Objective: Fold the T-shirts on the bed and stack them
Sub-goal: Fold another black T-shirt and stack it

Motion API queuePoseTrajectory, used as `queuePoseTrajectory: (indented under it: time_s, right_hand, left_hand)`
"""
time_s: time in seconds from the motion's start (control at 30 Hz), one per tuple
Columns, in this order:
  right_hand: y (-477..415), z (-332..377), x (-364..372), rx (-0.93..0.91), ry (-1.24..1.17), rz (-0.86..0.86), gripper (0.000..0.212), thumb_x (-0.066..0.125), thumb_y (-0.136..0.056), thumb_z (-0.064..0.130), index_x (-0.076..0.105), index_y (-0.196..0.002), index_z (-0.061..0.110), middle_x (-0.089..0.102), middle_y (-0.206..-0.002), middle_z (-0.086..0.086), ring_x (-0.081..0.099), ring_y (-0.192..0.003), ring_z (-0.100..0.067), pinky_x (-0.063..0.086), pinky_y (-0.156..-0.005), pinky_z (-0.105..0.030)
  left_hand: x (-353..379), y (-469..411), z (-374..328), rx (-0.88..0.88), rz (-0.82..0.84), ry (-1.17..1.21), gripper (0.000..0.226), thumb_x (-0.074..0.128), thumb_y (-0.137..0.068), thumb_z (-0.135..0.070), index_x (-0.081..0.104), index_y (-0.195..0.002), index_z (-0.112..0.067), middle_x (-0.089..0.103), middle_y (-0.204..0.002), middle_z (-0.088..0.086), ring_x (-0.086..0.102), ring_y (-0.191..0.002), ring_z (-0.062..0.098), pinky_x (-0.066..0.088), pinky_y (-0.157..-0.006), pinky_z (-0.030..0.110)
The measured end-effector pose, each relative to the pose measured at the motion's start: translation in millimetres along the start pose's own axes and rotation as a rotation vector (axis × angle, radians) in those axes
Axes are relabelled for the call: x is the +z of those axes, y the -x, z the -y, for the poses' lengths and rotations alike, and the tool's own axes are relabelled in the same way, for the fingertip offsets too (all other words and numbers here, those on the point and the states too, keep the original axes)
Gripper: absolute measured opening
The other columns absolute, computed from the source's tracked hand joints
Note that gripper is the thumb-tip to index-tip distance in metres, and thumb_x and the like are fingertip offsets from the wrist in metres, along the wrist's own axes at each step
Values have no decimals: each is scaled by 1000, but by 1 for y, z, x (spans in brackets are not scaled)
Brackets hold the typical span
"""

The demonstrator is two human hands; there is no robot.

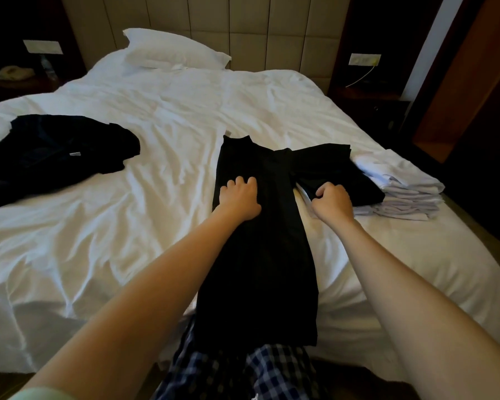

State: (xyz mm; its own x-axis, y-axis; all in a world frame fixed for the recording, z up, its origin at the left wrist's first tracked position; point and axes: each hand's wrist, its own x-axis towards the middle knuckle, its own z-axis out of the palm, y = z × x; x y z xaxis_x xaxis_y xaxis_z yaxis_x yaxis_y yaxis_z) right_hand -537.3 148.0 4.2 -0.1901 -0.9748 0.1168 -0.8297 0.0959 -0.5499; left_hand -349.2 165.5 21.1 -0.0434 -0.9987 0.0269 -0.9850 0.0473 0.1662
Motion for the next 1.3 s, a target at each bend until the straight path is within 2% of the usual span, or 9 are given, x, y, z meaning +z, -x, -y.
queuePoseTrajectory:
  time_s: [0.1,0.2,0.37,0.47,0.6,0.77,1.03,1.23,1.3]
  right_hand:
    - [-30,-1,-6,24,-17,-6,9,50,-84,3,58,-87,5,51,-102,-15,53,-92,-34,45,-73,-35]
    - [-64,-4,-7,131,-108,0,32,48,-82,4,31,-58,15,26,-65,-8,28,-53,-20,22,-46,-28]
    - [-116,-21,-2,411,-328,-80,15,56,-85,20,46,-88,9,42,-88,-21,48,-76,-31,34,-51,-29]
    - [-137,-23,-1,498,-499,-76,50,57,-88,16,43,-132,-4,49,-129,-23,51,-115,-37,44,-77,-38]
    - [-161,-25,2,665,-878,-77,54,60,-88,7,38,-138,1,45,-137,-17,46,-123,-33,46,-91,-36]
    - [-182,-18,10,740,-968,34,48,67,-83,16,50,-127,9,54,-106,-10,54,-75,-19,41,-47,-24]
    - [-213,64,32,95,-446,-157,8,52,-88,12,57,-92,7,58,-88,-10,58,-97,-30,40,-71,-30]
    - [-206,122,88,-301,-298,265,44,64,-85,21,57,-128,11,62,-123,-8,55,-115,-19,38,-86,-18]
    - [-204,126,102,-274,-333,432,46,64,-86,31,57,-129,15,63,-118,-5,56,-111,-17,38,-87,-19]
  left_hand:
    - [-7,-26,-7,34,25,-45,54,55,-90,-27,35,-138,-11,38,-137,16,38,-126,35,33,-103,41]
    - [-10,-50,-13,57,47,-32,54,54,-91,-28,35,-138,-11,37,-139,17,36,-128,36,33,-104,42]
    - [1,-87,-20,88,106,55,48,54,-91,-28,39,-134,-14,38,-137,15,38,-126,34,34,-102,42]
    - [12,-107,-20,68,165,159,47,55,-91,-28,41,-134,-16,39,-136,13,40,-125,33,37,-103,42]
    - [31,-135,-15,23,209,356,42,59,-89,-26,47,-128,-16,45,-130,10,49,-116,27,43,-100,40]
    - [42,-165,-7,-52,161,632,33,59,-89,-16,53,-121,-11,56,-117,7,56,-107,20,44,-87,26]
    - [38,-207,15,-238,118,1073,38,48,-94,-11,47,-132,-12,57,-100,3,52,-78,11,43,-63,21]
    - [48,-225,61,-433,145,1257,51,34,-95,1,32,-143,-13,51,-88,0,49,-73,11,42,-65,24]
    - [55,-224,76,-504,113,1335,37,29,-92,4,50,-119,-10,50,-87,4,48,-69,14,40,-60,24]
